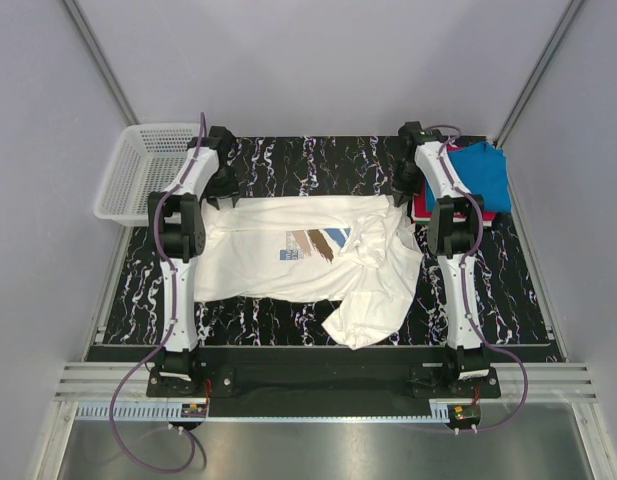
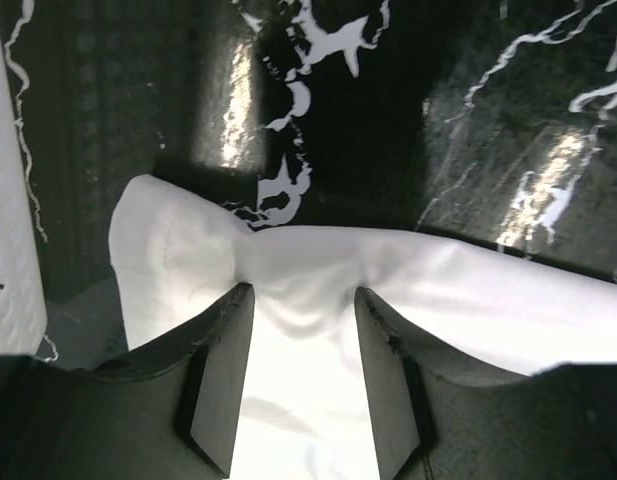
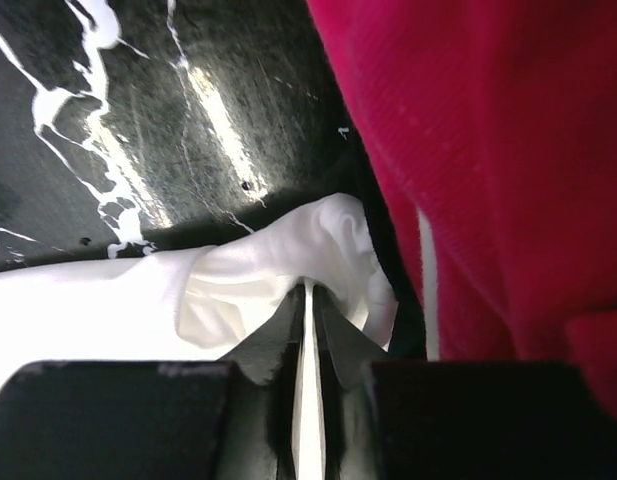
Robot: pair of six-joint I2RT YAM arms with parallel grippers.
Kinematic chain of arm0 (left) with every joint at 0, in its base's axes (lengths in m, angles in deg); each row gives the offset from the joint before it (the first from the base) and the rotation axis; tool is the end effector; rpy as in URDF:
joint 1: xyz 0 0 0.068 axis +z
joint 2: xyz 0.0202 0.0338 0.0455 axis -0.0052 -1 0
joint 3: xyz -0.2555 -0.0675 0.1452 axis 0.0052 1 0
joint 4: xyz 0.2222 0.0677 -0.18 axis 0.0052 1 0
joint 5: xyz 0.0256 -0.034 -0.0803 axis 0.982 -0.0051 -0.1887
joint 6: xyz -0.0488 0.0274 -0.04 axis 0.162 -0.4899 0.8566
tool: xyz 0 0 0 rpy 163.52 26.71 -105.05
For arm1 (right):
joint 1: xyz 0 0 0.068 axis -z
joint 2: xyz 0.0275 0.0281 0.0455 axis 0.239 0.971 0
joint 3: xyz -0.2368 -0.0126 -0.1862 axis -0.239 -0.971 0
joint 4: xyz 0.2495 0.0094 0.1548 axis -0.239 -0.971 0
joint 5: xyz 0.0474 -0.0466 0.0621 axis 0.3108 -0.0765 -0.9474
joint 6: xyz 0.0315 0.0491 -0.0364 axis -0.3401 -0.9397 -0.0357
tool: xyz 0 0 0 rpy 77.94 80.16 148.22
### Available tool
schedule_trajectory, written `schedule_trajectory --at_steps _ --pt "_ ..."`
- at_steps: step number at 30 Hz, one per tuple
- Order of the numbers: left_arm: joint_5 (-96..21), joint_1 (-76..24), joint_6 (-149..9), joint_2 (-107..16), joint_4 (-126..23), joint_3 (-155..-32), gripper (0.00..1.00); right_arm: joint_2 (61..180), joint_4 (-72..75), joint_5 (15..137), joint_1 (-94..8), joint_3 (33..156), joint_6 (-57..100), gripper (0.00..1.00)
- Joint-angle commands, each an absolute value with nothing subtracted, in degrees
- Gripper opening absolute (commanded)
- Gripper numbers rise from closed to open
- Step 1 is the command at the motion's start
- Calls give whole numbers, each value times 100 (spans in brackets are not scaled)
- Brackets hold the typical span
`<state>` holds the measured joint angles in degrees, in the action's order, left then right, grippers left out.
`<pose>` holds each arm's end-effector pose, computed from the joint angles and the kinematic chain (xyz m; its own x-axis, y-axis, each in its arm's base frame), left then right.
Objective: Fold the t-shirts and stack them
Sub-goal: Fold the tshirt
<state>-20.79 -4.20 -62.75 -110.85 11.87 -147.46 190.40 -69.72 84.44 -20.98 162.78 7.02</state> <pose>0.5617 -0.0359 0.1628 -0.9275 -0.2547 -0.2735 -0.2797 0.9584 0.0561 0.5823 0.0721 0.1545 -0.9512 0.2445 -0.1884 0.2378 0.9696 0.0575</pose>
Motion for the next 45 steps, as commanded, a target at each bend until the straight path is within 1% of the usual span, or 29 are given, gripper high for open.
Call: schedule_trajectory --at_steps 1,4,5,7,9,12,13,14,15,16,17,18,19,20,21,22,23,24,25,26,28,31,34,39,42,45 --pt "-2733 -401 -6349 -10500 991 -14951 50 18299 -6662 8369 -1971 16588 692 15" --pt "-3128 -401 -6331 -10026 885 -14688 51 17806 -6512 8166 -1971 16754 499 18" --pt "-3235 -401 -6323 -9877 850 -14608 51 17692 -6521 8123 -1971 16816 481 23" --pt "-3533 -427 -6288 -9464 754 -14354 53 17349 -6538 8070 -1971 16939 402 26" --pt "-3727 -497 -6226 -9191 692 -14125 54 16973 -6582 7903 -1971 16904 324 25" --pt "-3938 -673 -6164 -8550 551 -13414 54 16542 -6906 7622 -1998 16668 262 25" --pt "-4017 -743 -6182 -8252 533 -13003 54 16426 -7047 7578 -2024 16563 296 25" --pt "-4000 -892 -6243 -8075 542 -12773 54 16295 -7335 7699 -2068 16414 349 26" --pt "-3948 -980 -6252 -7900 542 -12536 54 15980 -7460 7813 -2260 15942 480 26" --pt "-3817 -1060 -6261 -7472 551 -11976 53 15751 -7478 7902 -2375 15581 551 26" --pt "-3746 -1182 -6235 -7232 542 -11657 53 15226 -7435 8016 -2532 14733 630 27" --pt "-3650 -1236 -6191 -6978 481 -11324 53 14925 -7348 8078 -2786 14255 648 27" --pt "-3536 -1271 -6182 -6383 446 -10676 53 14592 -7051 8009 -2911 13745 631 27" --pt "-3500 -1297 -6156 -6116 411 -10365 54 13918 -6857 7921 -2999 12679 552 27" --pt "-3412 -1298 -6138 -5800 419 -9866 54 13572 -6672 7842 -3104 12146 282 27" --pt "-3377 -1289 -6112 -5536 428 -9661 54 13238 -6331 7493 -3123 11636 122 27" --pt "-3324 -1289 -6033 -4994 454 -9468 55 12617 -6214 7359 -3149 10735 -158 27" --pt "-3254 -1289 -5980 -4736 550 -9161 56 12324 -6152 7297 -3219 10351 -282 27" --pt "-3227 -1298 -5849 -4508 586 -9036 56 12025 -6030 7096 -3341 9686 -397 27" --pt "-3236 -1298 -5796 -4088 647 -8931 56 11500 -6002 7024 -3438 9393 -580 27" --pt "-3175 -1350 -5673 -3856 866 -8780 56 11014 -6046 6788 -3614 8734 -740 27" --pt "-3051 -1464 -5550 -3706 1130 -8622 56 10127 -6309 6576 -3842 8301 -969 28" --pt "-2859 -1535 -5287 -3355 1157 -8543 56 9634 -6590 6497 -3966 7994 -1057 29" --pt "-2524 -1535 -5004 -2977 1166 -8166 57 9333 -6609 6216 -4089 7632 -1188 32" --pt "-2480 -1535 -4733 -2836 1219 -7841 62 9394 -6539 6128 -4177 7658 -1224 34" --pt "-2524 -1535 -4390 -2458 1201 -7401 63 9569 -6486 6197 -4396 7492 -1242 35"
